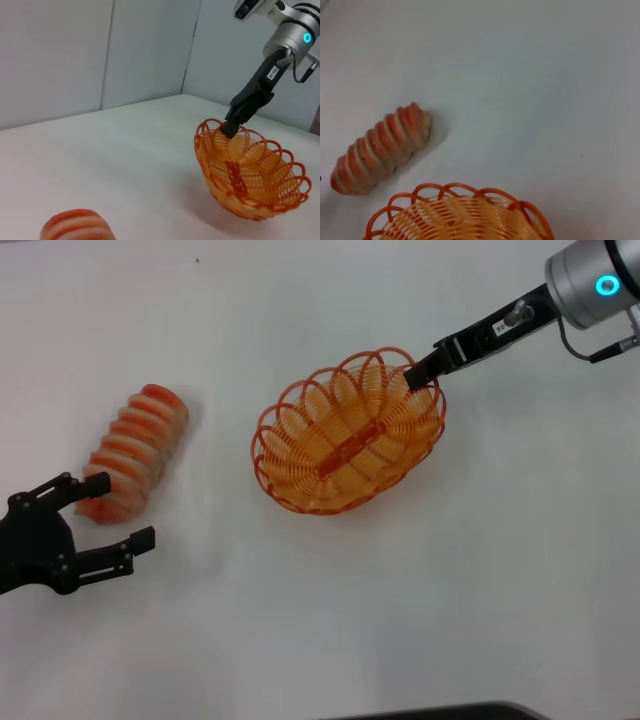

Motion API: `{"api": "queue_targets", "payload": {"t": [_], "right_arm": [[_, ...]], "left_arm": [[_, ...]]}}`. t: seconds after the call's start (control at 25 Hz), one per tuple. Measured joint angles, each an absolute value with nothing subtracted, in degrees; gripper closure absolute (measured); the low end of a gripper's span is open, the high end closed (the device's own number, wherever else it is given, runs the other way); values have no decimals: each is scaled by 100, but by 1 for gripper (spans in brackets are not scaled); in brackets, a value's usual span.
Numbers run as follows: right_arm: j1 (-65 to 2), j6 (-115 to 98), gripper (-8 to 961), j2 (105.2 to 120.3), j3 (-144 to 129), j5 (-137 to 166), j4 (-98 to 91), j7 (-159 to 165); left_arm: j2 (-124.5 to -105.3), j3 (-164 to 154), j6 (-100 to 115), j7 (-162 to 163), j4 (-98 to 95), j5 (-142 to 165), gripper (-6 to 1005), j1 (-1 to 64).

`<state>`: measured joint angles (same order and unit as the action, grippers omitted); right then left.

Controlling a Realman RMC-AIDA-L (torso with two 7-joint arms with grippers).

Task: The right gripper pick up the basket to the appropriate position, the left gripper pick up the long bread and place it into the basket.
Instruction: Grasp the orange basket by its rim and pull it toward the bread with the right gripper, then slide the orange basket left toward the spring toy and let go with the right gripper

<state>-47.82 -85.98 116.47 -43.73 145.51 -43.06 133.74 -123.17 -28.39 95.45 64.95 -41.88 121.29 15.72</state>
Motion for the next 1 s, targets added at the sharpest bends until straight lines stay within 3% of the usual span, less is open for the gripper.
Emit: {"api": "queue_targets", "payload": {"t": [0.4,1.0], "right_arm": [[-4559,-8470,880,11473,-3777,14531,-3947,14381],[-4479,-7723,883,11637,-3725,14163,-3297,15082]], "left_arm": [[-12374,-2809,9480,6563,-4275,12128,66,1618],[-12384,-2809,9438,6555,-4430,12128,67,1646]]}}
